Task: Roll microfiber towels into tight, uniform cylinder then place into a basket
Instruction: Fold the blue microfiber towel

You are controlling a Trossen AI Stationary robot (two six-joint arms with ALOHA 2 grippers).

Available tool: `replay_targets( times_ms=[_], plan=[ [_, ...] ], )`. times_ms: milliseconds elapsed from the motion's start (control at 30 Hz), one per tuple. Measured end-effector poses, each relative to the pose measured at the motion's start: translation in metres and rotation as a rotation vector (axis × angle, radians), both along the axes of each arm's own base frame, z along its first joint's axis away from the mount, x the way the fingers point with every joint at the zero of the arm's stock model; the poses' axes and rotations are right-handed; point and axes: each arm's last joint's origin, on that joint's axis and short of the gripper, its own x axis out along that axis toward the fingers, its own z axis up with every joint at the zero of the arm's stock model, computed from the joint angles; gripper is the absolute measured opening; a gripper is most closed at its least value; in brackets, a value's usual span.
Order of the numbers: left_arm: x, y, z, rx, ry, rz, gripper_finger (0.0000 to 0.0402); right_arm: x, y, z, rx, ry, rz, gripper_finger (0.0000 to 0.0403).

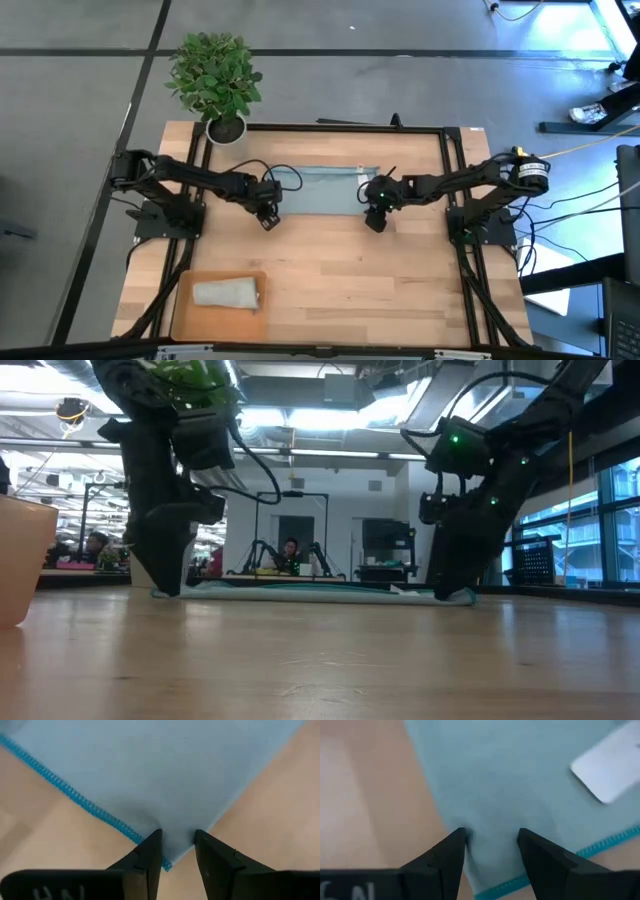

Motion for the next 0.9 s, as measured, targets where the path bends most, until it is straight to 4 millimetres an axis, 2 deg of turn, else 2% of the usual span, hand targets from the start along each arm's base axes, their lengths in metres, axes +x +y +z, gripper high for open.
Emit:
replay_targets(
  times_ms=[200,400,567,700,800,900],
  plan=[
    [0.006,-0.022,0.0,-0.123,-0.059,-0.101,0.0111,-0.004,-0.015,-0.001,-0.078,0.022,-0.087,0.019],
    [0.012,-0.036,0.004,-0.185,-0.116,-0.178,0.0111,-0.004,-0.03,0.003,-0.111,0.033,-0.066,0.0191],
    [0.017,-0.028,0.035,-0.125,-0.196,-0.209,0.0111,0.018,-0.031,0.03,0.02,-0.095,0.073,0.0191],
    [0.011,-0.016,0.058,0.037,-0.198,-0.194,0.0111,0.029,-0.022,0.044,0.131,-0.144,0.175,0.0191],
    [-0.001,-0.004,0.062,0.166,-0.124,-0.126,0.0111,0.03,-0.014,0.041,0.194,-0.128,0.227,0.0191],
    [-0.009,0.005,0.056,0.203,-0.057,-0.076,0.0111,0.027,-0.008,0.031,0.225,-0.067,0.249,0.0191]
  ],
)
